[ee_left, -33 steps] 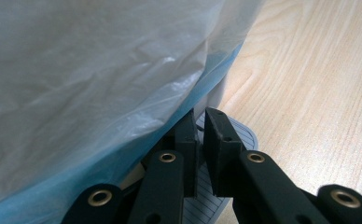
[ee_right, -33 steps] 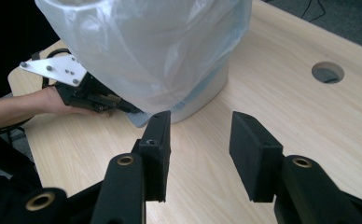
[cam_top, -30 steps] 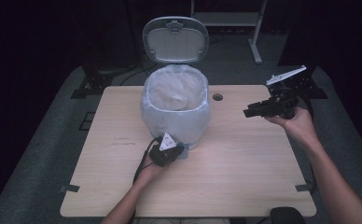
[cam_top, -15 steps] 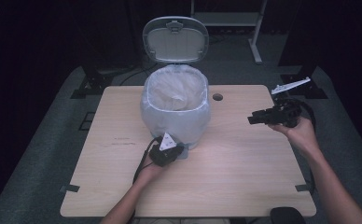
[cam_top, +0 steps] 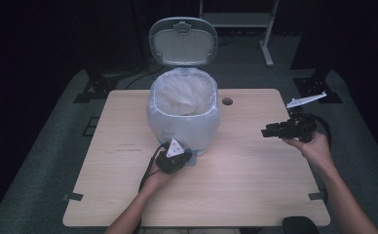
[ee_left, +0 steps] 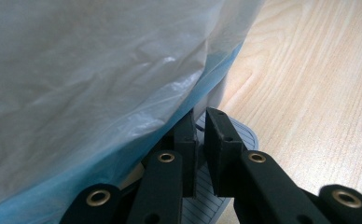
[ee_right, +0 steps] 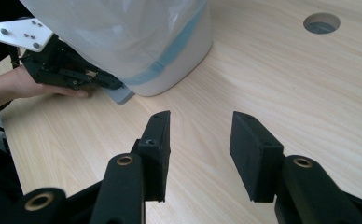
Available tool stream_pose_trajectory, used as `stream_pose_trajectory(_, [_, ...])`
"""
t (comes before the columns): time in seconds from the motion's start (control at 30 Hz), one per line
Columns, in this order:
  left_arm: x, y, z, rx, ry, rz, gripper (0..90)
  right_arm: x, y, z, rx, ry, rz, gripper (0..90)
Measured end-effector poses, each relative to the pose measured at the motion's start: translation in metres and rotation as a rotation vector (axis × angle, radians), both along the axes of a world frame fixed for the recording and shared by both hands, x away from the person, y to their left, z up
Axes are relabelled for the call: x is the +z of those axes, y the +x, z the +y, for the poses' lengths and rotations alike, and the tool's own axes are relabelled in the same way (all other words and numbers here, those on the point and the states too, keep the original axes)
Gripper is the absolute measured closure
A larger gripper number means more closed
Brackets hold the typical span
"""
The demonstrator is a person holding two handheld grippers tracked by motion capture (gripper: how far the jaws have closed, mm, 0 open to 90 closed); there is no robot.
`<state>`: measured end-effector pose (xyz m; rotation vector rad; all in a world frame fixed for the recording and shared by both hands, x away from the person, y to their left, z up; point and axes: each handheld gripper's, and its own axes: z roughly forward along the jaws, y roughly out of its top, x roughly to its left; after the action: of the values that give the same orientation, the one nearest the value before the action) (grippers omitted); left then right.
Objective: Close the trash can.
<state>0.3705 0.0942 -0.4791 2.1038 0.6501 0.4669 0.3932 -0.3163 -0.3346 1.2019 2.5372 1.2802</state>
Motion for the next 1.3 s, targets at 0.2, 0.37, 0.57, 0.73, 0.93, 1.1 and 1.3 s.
stream_pose_trajectory(0.2, [0.000, 0.000, 0.000, 0.002, -0.002, -0.004, 83.2, -0.010, -0.002, -0.002, -0.006, 0.006, 0.008, 57.0])
stream_pose_trajectory(0.37, [0.000, -0.001, 0.002, -0.006, -0.006, 0.002, 80.1, -0.024, -0.005, 0.000, -0.006, 0.006, 0.023, 55.6])
stream_pose_trajectory(0.57, [0.002, -0.009, 0.002, -0.012, -0.044, 0.003, 73.6, -0.038, -0.012, -0.002, -0.018, 0.005, 0.030, 55.0])
stream_pose_trajectory(0.73, [0.010, -0.018, 0.006, -0.035, -0.086, -0.001, 70.3, -0.044, -0.016, -0.006, -0.034, 0.011, 0.019, 53.2])
stream_pose_trajectory(0.93, [0.019, -0.029, 0.014, -0.046, -0.092, -0.014, 67.5, -0.052, -0.021, -0.009, -0.054, 0.007, 0.022, 52.1])
stream_pose_trajectory(1.1, [0.027, -0.036, 0.024, -0.050, -0.100, -0.020, 65.4, -0.057, -0.025, -0.010, -0.061, 0.007, 0.020, 51.6])
stream_pose_trajectory(1.3, [0.031, -0.042, 0.034, -0.052, -0.100, -0.011, 63.0, -0.063, -0.028, -0.012, -0.074, 0.012, 0.025, 50.4])
